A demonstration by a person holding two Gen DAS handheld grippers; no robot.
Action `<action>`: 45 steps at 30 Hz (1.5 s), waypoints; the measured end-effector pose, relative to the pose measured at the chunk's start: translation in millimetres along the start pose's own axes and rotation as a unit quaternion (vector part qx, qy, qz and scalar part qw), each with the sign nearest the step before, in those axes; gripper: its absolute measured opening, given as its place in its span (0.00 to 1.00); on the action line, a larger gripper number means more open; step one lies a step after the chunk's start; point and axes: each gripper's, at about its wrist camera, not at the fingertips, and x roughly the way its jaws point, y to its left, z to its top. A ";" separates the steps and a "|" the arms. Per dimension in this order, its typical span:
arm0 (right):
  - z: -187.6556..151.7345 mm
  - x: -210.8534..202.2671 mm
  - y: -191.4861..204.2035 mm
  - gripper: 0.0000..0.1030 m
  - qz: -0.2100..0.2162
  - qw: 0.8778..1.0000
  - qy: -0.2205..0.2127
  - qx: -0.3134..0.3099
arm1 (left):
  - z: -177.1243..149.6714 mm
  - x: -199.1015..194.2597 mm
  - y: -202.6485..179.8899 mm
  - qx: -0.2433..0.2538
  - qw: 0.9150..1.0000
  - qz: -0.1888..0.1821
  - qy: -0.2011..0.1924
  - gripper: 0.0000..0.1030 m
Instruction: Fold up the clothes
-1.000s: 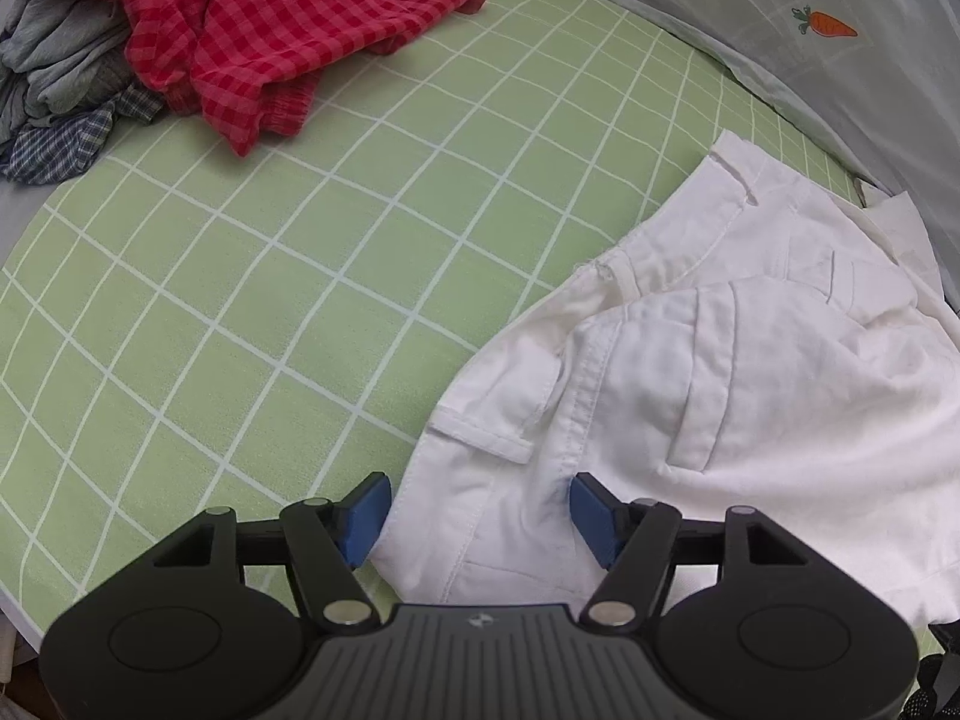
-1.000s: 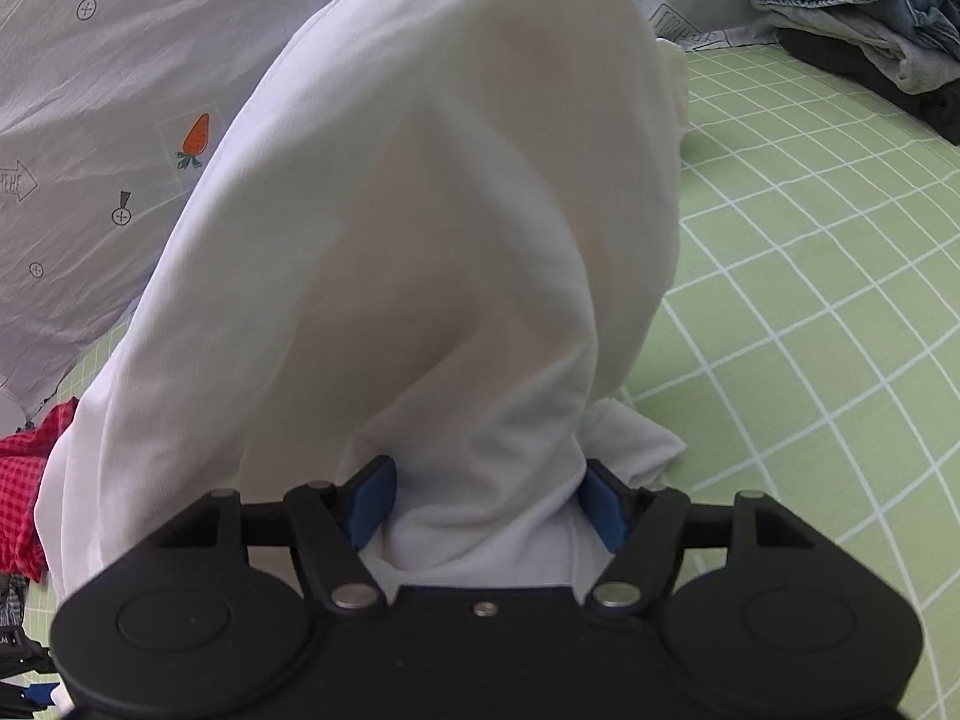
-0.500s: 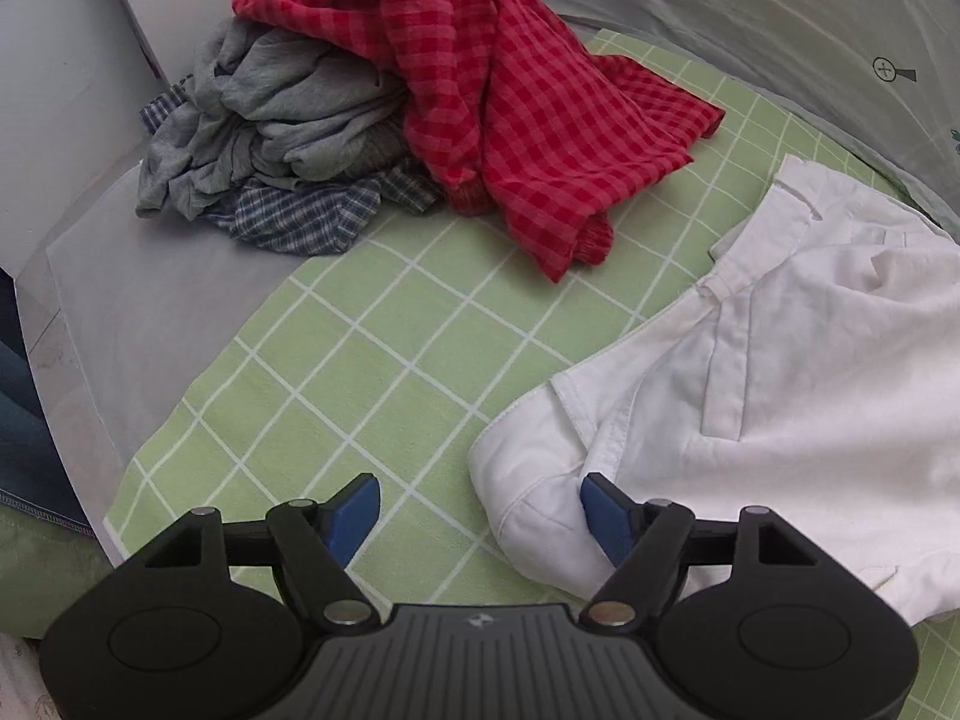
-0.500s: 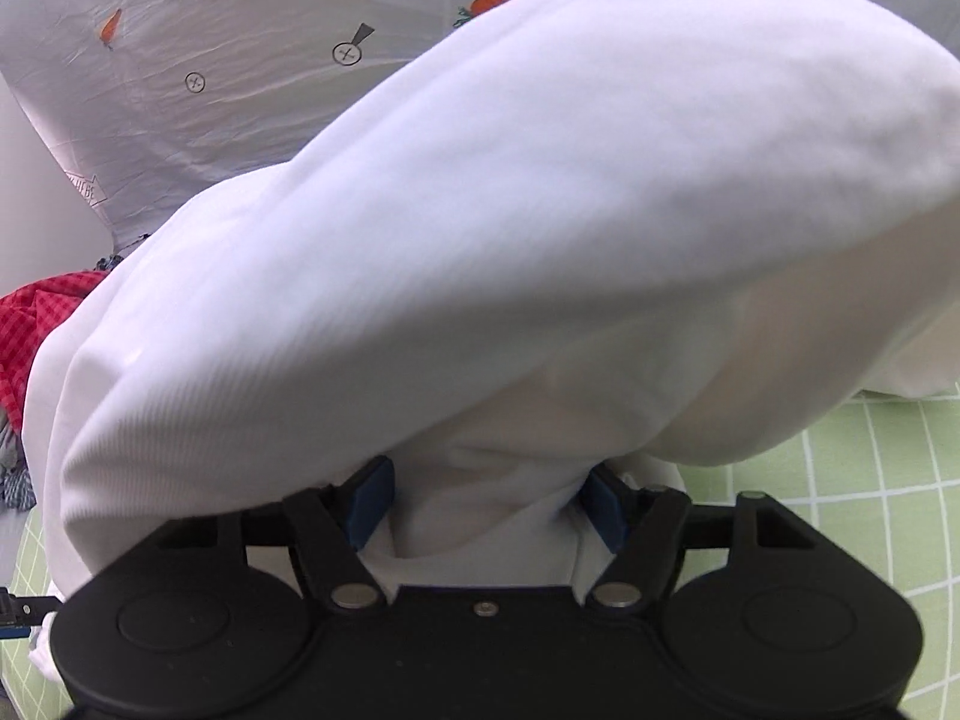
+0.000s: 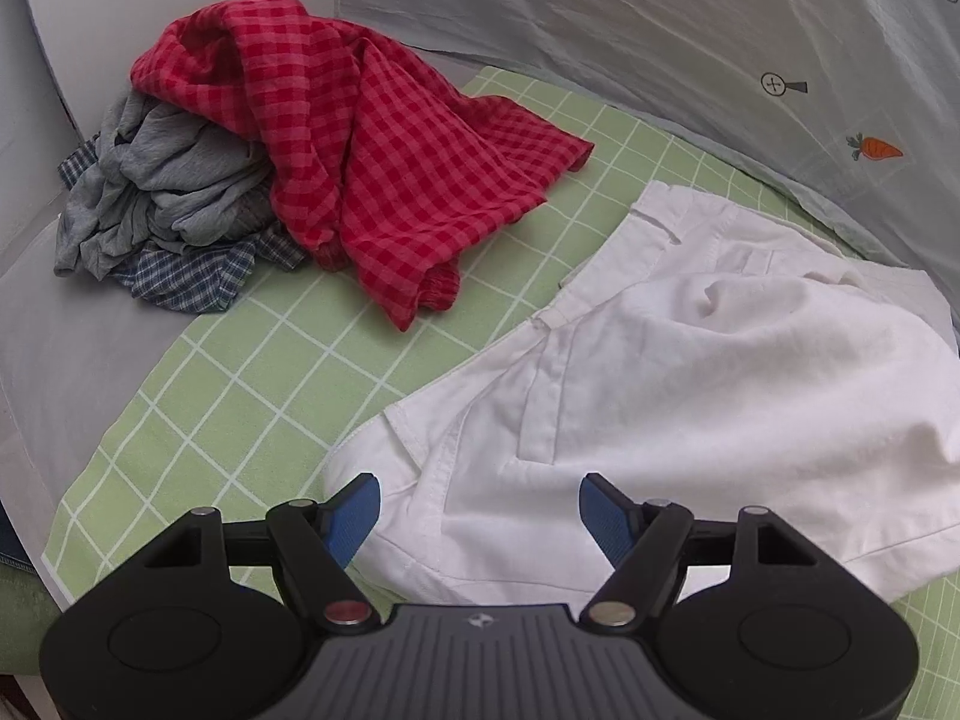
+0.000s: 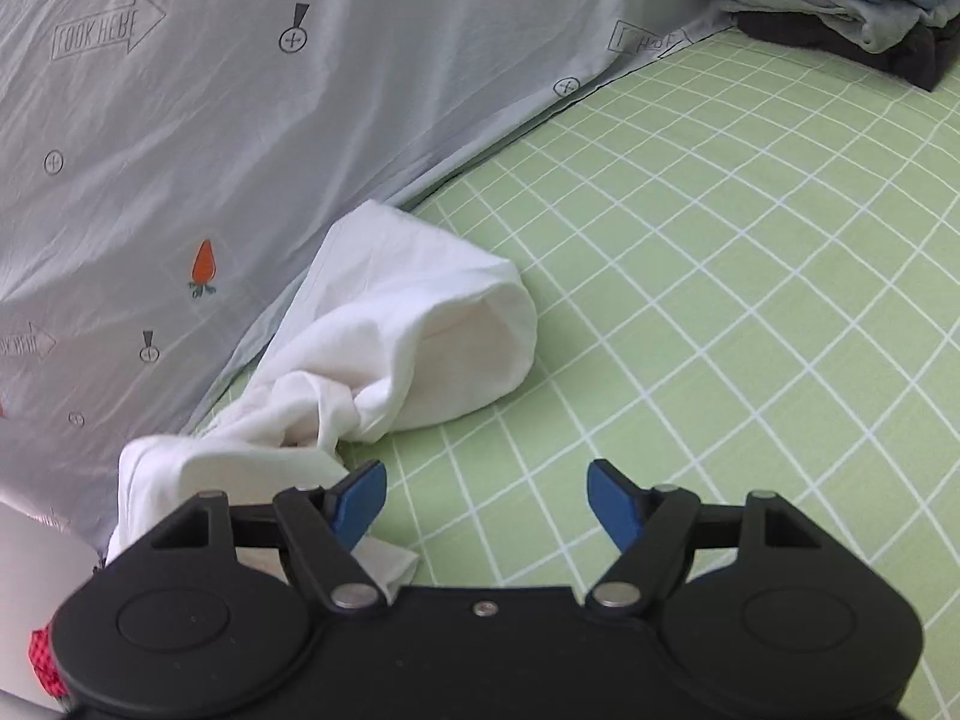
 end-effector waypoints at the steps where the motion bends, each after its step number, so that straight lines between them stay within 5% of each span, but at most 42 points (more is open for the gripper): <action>1: 6.7 5.7 3.6 0.73 0.008 1.000 -0.002 0.006 | -3.6 6.4 -6.0 0.018 1.000 0.016 0.018 0.72; 3: 13.5 22.0 16.0 0.73 0.036 0.999 0.000 0.015 | -13.6 16.3 -15.5 0.059 0.996 0.052 0.038 0.72; 7: 10.0 51.6 47.1 0.74 0.061 0.997 0.050 0.000 | -29.1 23.5 -18.0 0.080 0.993 0.065 0.051 0.75; 14: -74.3 61.9 77.3 0.71 0.020 0.975 0.152 -0.163 | -39.6 39.9 -15.1 0.096 0.989 0.082 0.076 0.83; 19: -93.2 48.4 88.9 0.70 -0.023 0.964 0.116 -0.236 | -36.5 45.1 -7.8 0.086 0.990 0.073 0.087 0.88; 24: -64.9 30.9 112.7 0.72 -0.036 0.954 0.005 -0.299 | -32.4 48.6 -3.4 0.074 0.991 0.070 0.091 0.94; 33: -45.9 100.7 149.4 0.75 0.049 0.936 0.071 -0.340 | -30.6 51.6 -0.1 0.066 0.991 0.070 0.091 1.00; 34: -49.9 105.3 149.8 0.73 0.051 0.935 0.078 -0.341 | -30.5 51.9 1.6 0.060 0.992 0.067 0.093 1.00; 37: -63.6 106.7 144.7 0.22 0.046 0.934 0.077 -0.346 | -30.5 52.2 6.3 0.046 0.992 0.057 0.099 1.00; 38: -65.7 100.6 140.6 0.16 0.040 0.936 0.066 -0.343 | -30.0 52.9 9.1 0.037 0.993 0.051 0.102 1.00; 41: -68.7 69.0 129.4 0.07 -0.003 0.936 0.015 -0.351 | -28.6 54.7 17.3 0.013 0.993 0.036 0.112 1.00; 45: -64.9 12.9 107.9 0.05 -0.098 0.908 -0.083 -0.398 | -28.0 54.6 18.8 0.013 0.993 0.030 0.113 1.00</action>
